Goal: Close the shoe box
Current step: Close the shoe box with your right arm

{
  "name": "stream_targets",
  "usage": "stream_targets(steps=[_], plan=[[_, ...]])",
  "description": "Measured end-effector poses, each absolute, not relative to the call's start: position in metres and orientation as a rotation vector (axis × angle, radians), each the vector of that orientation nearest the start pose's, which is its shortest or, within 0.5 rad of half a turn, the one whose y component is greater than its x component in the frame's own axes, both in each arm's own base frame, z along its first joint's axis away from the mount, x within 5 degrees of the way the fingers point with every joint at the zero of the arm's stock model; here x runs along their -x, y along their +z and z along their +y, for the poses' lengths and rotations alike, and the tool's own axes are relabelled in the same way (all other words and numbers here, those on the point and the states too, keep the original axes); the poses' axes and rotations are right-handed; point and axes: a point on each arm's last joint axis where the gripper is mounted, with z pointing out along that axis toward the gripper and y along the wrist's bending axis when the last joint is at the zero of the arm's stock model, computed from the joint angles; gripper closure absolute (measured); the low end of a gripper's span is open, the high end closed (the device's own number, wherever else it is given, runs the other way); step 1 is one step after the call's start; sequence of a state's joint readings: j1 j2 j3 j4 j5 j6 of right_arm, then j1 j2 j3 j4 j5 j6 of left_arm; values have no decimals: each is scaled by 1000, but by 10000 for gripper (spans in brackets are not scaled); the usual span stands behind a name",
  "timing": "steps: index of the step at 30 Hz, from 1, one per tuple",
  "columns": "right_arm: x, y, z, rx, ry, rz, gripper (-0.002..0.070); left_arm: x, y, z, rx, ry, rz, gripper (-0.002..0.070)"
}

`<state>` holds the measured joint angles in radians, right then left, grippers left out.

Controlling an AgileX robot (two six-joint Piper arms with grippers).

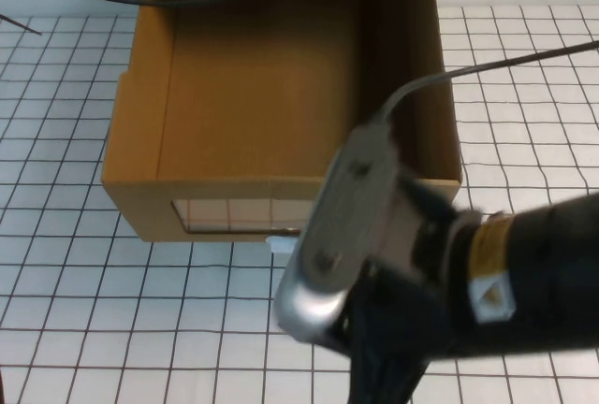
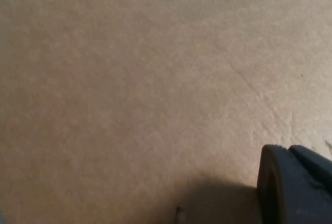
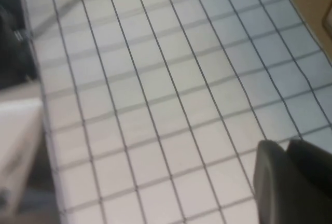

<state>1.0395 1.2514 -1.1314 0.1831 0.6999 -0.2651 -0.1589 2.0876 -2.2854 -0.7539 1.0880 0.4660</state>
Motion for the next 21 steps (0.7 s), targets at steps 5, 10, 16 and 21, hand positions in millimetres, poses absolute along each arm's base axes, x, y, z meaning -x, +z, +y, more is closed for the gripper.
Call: stream_targets(steps=[5,10,16,21], plan=[[-116,343,253,1486,353,1853,652,-450,396,-128,-580,-782,2105,680],[-121,327,271,1562,224,1765,652,-450,397,-128,-580,-784,2104,680],[-135,299,295,1646,99,1673,652,-450,397,-128,-579,-785,2105,680],[-149,279,305,1689,24,1645,652,-450,397,-128,-577,-789,2104,680]])
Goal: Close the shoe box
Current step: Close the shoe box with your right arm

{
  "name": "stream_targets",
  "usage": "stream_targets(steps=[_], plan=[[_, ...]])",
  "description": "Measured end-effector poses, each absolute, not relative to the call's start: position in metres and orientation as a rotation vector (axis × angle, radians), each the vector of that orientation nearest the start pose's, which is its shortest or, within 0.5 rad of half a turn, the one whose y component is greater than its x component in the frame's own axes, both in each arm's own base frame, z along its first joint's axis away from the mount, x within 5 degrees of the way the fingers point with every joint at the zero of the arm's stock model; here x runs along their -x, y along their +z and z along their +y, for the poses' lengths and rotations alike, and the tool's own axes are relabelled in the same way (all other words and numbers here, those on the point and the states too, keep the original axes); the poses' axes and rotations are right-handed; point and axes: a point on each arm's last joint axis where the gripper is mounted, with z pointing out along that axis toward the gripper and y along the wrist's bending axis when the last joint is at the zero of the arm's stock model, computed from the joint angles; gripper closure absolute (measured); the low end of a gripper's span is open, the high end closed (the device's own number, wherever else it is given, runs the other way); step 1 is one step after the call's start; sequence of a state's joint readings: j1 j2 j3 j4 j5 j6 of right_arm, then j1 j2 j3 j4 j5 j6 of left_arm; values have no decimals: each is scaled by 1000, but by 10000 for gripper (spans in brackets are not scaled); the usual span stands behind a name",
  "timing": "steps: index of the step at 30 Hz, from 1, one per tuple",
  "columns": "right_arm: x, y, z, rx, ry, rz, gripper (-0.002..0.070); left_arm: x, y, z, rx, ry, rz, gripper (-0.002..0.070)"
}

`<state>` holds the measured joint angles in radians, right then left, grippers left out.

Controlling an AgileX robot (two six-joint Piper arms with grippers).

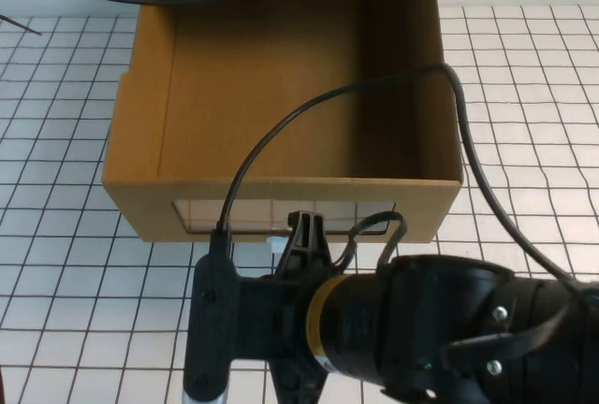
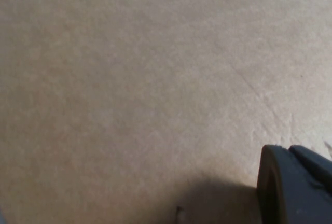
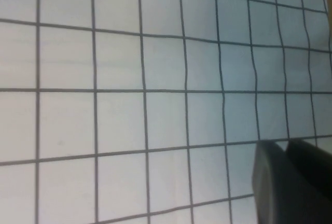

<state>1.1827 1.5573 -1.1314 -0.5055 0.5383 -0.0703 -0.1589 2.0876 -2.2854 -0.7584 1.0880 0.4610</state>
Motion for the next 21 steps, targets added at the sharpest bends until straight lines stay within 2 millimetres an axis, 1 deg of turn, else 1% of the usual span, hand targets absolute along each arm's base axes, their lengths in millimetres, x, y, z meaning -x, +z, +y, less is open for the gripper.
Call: stream_targets(steps=[3,8,11,15,21], plan=[[-159,276,304,1664,12,1648,652,-450,397,-128,-574,-790,2105,680],[-178,279,297,1598,2,1669,652,-450,397,-128,-563,-797,2110,680],[-192,280,290,1551,-2,1685,652,-450,397,-128,-557,-802,2112,680],[-213,286,286,1476,1,1688,652,-450,397,-128,-555,-803,2113,680],[-237,292,290,1409,1,1690,652,-450,397,-128,-554,-806,2112,680]])
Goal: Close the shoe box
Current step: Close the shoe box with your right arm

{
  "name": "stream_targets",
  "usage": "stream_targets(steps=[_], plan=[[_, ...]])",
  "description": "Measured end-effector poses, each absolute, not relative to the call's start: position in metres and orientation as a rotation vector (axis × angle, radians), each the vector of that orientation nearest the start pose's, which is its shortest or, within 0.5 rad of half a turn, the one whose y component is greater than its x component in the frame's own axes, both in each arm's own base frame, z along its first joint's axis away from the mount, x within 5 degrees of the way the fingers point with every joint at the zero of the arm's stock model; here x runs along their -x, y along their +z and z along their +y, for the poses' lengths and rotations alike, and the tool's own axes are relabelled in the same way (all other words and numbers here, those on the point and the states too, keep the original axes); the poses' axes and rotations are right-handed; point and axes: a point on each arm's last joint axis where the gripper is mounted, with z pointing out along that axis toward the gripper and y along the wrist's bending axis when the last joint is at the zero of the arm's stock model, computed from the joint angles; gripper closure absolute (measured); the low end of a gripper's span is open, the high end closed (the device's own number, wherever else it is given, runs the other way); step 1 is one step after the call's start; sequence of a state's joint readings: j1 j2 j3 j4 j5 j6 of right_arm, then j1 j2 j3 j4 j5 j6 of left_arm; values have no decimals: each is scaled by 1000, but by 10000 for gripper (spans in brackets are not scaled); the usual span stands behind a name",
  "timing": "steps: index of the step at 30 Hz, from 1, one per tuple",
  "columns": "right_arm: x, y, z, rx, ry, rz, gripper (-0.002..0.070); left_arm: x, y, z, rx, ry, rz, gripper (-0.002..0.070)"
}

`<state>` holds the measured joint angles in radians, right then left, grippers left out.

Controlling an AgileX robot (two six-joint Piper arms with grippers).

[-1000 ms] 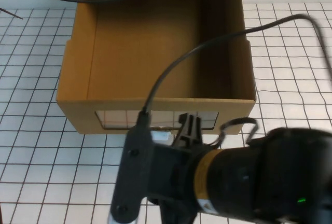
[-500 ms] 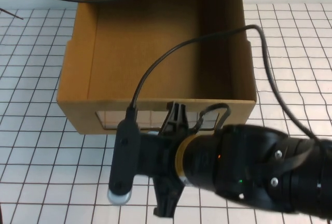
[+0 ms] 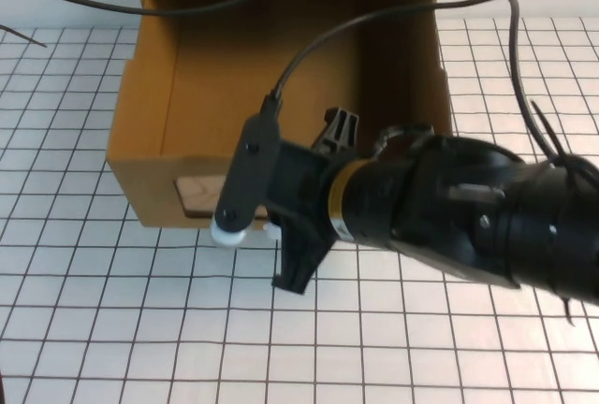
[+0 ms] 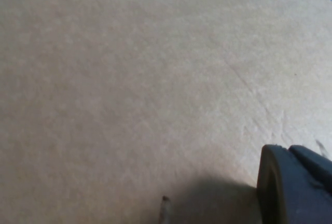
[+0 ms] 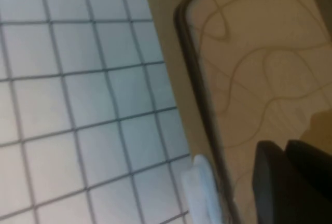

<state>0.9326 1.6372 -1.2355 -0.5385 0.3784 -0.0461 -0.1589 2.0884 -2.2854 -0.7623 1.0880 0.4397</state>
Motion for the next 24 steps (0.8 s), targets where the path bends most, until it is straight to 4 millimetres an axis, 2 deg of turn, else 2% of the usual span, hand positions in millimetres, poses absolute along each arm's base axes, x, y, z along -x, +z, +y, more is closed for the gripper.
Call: stream_targets(steps=[9,14,24], plan=[[-272,302,300,1327,-10,1675,658,-450,396,-129,-554,-807,2114,680],[-292,301,296,1330,-96,1661,658,-449,396,-129,-556,-815,2118,680],[-287,307,291,1284,-58,1754,685,-449,396,-129,-556,-816,2120,680]])
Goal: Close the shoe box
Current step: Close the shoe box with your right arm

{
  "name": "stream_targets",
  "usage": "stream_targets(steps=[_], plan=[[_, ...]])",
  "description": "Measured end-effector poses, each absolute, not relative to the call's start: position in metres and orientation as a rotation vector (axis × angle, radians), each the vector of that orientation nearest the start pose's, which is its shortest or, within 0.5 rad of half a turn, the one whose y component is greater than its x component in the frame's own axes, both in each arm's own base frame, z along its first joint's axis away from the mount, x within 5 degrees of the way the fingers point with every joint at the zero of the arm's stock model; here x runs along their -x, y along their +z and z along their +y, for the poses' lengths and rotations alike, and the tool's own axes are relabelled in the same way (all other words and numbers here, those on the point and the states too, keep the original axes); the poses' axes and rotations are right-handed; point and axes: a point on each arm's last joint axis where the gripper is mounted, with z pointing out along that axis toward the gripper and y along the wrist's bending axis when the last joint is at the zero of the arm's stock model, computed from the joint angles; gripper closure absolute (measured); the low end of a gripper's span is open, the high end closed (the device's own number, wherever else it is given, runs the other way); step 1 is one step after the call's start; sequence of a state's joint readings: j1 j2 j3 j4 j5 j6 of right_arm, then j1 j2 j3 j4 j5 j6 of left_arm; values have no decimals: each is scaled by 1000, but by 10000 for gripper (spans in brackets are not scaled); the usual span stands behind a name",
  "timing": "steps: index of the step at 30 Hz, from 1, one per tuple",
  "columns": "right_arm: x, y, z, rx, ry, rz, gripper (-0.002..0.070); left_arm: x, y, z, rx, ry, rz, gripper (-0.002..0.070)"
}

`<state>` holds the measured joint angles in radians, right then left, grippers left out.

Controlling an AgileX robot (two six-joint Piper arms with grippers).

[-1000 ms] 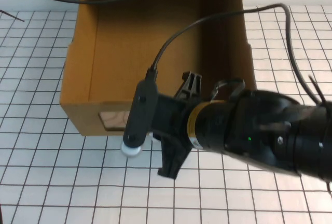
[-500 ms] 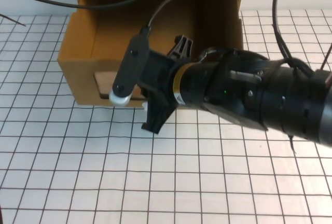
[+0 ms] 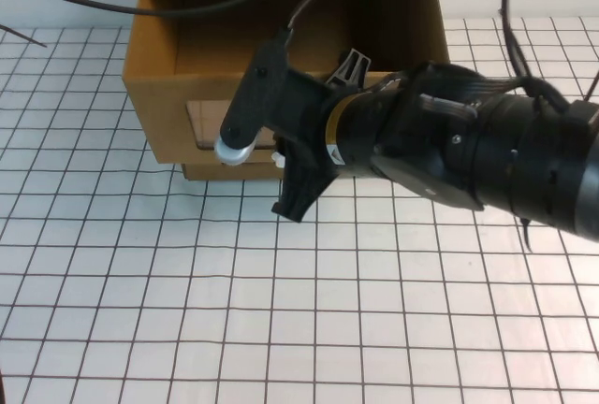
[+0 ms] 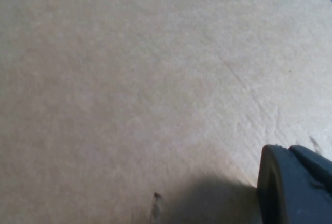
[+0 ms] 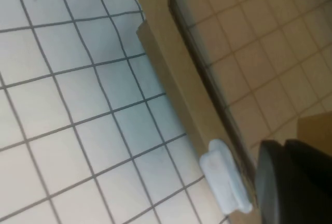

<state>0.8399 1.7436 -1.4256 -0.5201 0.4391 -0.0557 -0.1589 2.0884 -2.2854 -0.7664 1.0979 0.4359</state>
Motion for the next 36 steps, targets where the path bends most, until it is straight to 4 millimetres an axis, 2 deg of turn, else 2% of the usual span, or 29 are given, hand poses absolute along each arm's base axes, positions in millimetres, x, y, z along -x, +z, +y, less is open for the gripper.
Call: stream_targets(steps=[3,7,10,13,18,24,28,32,36], plan=[[-275,316,292,1279,-21,1768,685,-449,396,-129,-557,-817,2121,680],[-245,327,305,1355,30,1732,686,-449,396,-129,-557,-817,2121,680],[-223,326,315,1437,61,1733,687,-449,396,-129,-557,-817,2121,680],[-214,321,320,1475,81,1764,687,-449,396,-129,-557,-817,2121,680],[-224,299,328,1534,46,1763,688,-449,396,-129,-557,-817,2121,680],[-248,277,333,1551,23,1708,689,-449,396,-129,-559,-818,2122,680],[-268,277,322,1492,11,1719,689,-449,396,-129,-559,-818,2122,680],[-293,284,306,1411,-23,1747,689,-449,396,-129,-559,-818,2122,680],[-313,291,297,1342,-31,1768,689,-449,397,-129,-557,-828,2119,680]])
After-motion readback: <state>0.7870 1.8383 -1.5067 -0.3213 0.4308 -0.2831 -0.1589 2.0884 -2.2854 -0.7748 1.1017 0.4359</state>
